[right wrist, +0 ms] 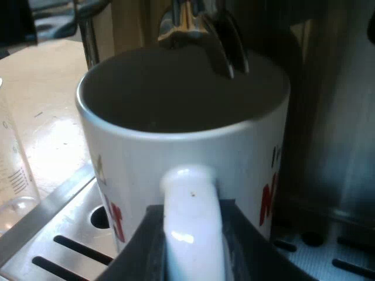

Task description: Place mug into machine

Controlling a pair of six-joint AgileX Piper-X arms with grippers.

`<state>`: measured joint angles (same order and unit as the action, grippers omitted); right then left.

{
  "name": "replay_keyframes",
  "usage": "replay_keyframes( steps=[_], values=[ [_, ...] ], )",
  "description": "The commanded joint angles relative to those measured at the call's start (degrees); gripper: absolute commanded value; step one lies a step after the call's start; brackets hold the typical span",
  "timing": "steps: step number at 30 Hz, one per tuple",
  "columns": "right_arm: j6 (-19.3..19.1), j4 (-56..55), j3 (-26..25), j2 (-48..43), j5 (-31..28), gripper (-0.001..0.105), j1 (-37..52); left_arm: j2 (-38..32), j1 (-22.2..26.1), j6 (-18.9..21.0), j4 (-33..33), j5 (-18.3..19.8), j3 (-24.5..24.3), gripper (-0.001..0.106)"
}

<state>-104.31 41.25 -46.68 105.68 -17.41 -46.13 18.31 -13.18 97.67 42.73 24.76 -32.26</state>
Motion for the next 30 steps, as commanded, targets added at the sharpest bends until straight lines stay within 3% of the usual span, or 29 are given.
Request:
replay_keyframes(
  steps=[1, 2, 4, 7, 14, 20, 30],
  values=[
    [-1.49, 0.60, -0.53, 0.02, -0.02, 0.007, -0.23, -0.22, 0.04, -0.17, -0.56, 0.57, -0.06, 0.071],
    [-1.49, 0.56, -0.53, 0.02, -0.02, 0.010, -0.23, -0.22, 0.04, -0.17, -0.56, 0.57, -0.06, 0.071],
    [-1.36, 0.56, -0.53, 0.02, -0.02, 0.032, -0.23, -0.22, 0.04, -0.17, -0.56, 0.57, -0.06, 0.071],
    [-1.37, 0.56, -0.53, 0.02, 0.09, 0.053, -0.23, -0.22, 0.04, -0.17, -0.56, 0.57, -0.06, 0.071],
    [-0.90, 0.56, -0.53, -0.23, 0.09, 0.055, -0.23, -0.22, 0.04, -0.17, -0.56, 0.70, -0.06, 0.071],
    [-0.90, 0.34, -0.53, -2.46, -0.80, 0.066, -1.09, -0.22, 0.04, -0.17, -0.56, 0.70, -0.06, 0.071],
    [2.68, -13.34, -0.53, -8.24, -6.54, 0.066, -3.45, -0.22, 0.04, -0.17, -0.61, 0.70, -0.06, 0.071]
  ],
)
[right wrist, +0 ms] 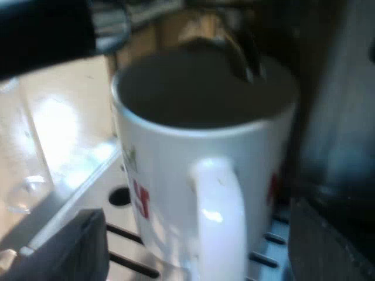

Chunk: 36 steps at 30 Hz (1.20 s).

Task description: Place mug into machine

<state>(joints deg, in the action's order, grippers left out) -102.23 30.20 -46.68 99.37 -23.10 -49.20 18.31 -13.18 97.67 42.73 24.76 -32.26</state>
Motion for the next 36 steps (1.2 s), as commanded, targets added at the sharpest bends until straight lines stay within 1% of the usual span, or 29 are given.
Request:
replay_keyframes(
  steps=[1, 5, 7, 9, 14, 19, 23, 26, 31, 32, 33, 35, 36],
  values=[
    [0.60, -4.02, -0.53, -2.74, -0.82, 0.066, -0.65, -0.22, 0.04, -0.30, -0.61, 0.70, -0.06, 0.071],
    [0.60, -8.68, -0.38, -5.73, -3.01, 0.066, -2.19, -0.22, 0.04, -0.29, -0.61, 0.70, -0.06, 0.071],
    [0.83, -11.49, -0.19, -7.83, -5.81, 0.066, -3.15, -0.22, 0.04, -0.29, -0.61, 0.70, -0.06, 0.071],
    [1.38, -12.92, 0.38, -9.54, -6.25, 0.066, -3.44, -0.22, 0.04, -0.29, -0.61, 0.70, -0.06, 0.071],
    [2.24, -14.73, 4.76, -15.66, -6.45, 0.066, -4.50, -0.22, 0.04, -0.29, -0.61, 0.70, -0.06, 0.071],
    [2.23, -19.07, 9.70, -24.77, -6.45, 0.066, -7.12, -0.22, 0.04, -0.29, -0.61, 0.70, -0.06, 0.071],
    [2.23, -23.05, 11.60, -30.59, -6.45, 0.066, -9.51, -0.22, 0.04, -0.29, -0.61, 0.70, -0.29, 0.071],
    [2.23, -25.91, 11.60, -34.90, -6.34, 0.066, -11.78, -0.22, 0.04, -0.29, -0.61, 0.70, -1.52, 0.071],
    [2.11, -26.21, 11.60, -40.46, -6.69, 0.066, -15.63, -0.22, 0.04, -0.29, -1.56, 0.70, -5.42, 0.071],
    [2.11, -26.21, 11.60, -40.95, -6.69, 0.065, -15.84, -0.22, 0.04, -0.29, -1.79, 0.70, -5.78, 0.071],
    [2.11, -26.21, 11.60, -41.78, -6.67, 0.062, -16.25, -0.33, 0.04, -0.29, -2.54, 0.70, -6.35, 0.071],
    [2.11, -26.06, 11.60, -42.61, -6.50, 0.054, -16.43, -0.33, 0.04, -0.29, -3.91, 0.70, -6.76, 0.071],
    [2.11, -26.02, 11.60, -42.88, -6.35, 0.047, -16.42, -0.33, 0.04, -0.29, -5.03, 0.70, -6.74, 0.071]
  ],
)
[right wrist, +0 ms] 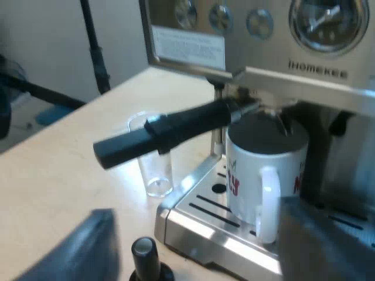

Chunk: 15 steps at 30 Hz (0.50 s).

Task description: Place mug into machine

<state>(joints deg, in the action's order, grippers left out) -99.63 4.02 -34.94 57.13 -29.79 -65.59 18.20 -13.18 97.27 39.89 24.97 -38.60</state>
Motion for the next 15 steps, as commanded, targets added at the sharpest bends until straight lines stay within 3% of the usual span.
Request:
replay_keyframes(
  steps=[1, 2, 4, 7, 15],
  values=[
    [-0.92, 0.27, -0.13, -0.68, 0.32, 0.039, -0.03, -0.21, 0.04, 0.12, -3.23, 0.49, -0.39, 0.071],
    [-1.18, 0.42, -0.13, -0.67, 0.32, 0.036, -0.03, -0.11, 0.04, 0.12, -3.68, 0.49, -0.39, 0.071],
    [-2.66, 1.04, -0.13, -0.33, 0.46, 0.018, -0.03, 0.62, 0.04, 0.25, -4.40, 0.49, -0.39, 0.071],
    [-2.66, 1.79, -0.51, 0.17, 0.46, 0.000, 0.08, 2.22, 0.04, 0.24, -4.62, 0.49, -0.39, 0.071],
    [-2.55, 1.67, -6.43, 5.20, 0.60, 0.000, 1.89, 7.05, 0.04, 0.24, -10.59, 0.49, -0.39, 0.071]
  ],
)
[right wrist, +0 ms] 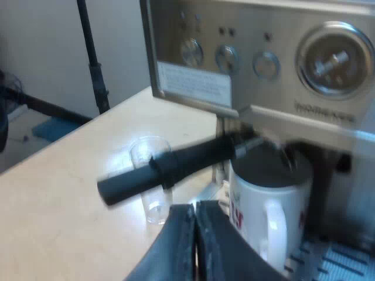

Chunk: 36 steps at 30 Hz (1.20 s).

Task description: Place mug into machine

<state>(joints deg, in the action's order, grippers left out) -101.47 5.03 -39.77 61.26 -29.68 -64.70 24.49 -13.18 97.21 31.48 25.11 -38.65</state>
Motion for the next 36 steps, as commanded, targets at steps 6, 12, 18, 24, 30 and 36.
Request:
replay_keyframes(
  steps=[6, 12, 18, 24, 30, 36],
  values=[
    [-0.71, 0.67, -7.31, 6.67, 6.65, 0.000, 6.44, 4.01, 0.04, 0.91, -4.67, 0.52, -0.35, 0.071],
    [-0.71, 0.67, -11.56, 11.33, 9.42, 0.000, 9.41, 6.86, 0.04, 1.80, -7.93, 2.15, -0.35, 0.071],
    [-0.71, 0.67, -14.15, 15.04, 12.30, 0.000, 11.92, 8.88, -1.98, 1.86, -9.56, 2.86, -0.35, 0.071],
    [-0.71, 0.77, -16.53, 17.96, 13.70, 0.000, 13.29, 10.02, -3.30, 1.86, -9.57, 3.05, -0.35, 0.071],
    [-0.81, 0.75, -19.66, 21.74, 14.54, 0.000, 13.36, 10.02, -3.30, 1.86, -9.57, 3.05, -0.35, 0.071],
    [-0.81, 0.75, -22.25, 24.46, 14.04, 0.000, 13.89, 10.02, -3.30, 1.86, -9.57, 3.05, -0.35, 0.071]
  ],
)
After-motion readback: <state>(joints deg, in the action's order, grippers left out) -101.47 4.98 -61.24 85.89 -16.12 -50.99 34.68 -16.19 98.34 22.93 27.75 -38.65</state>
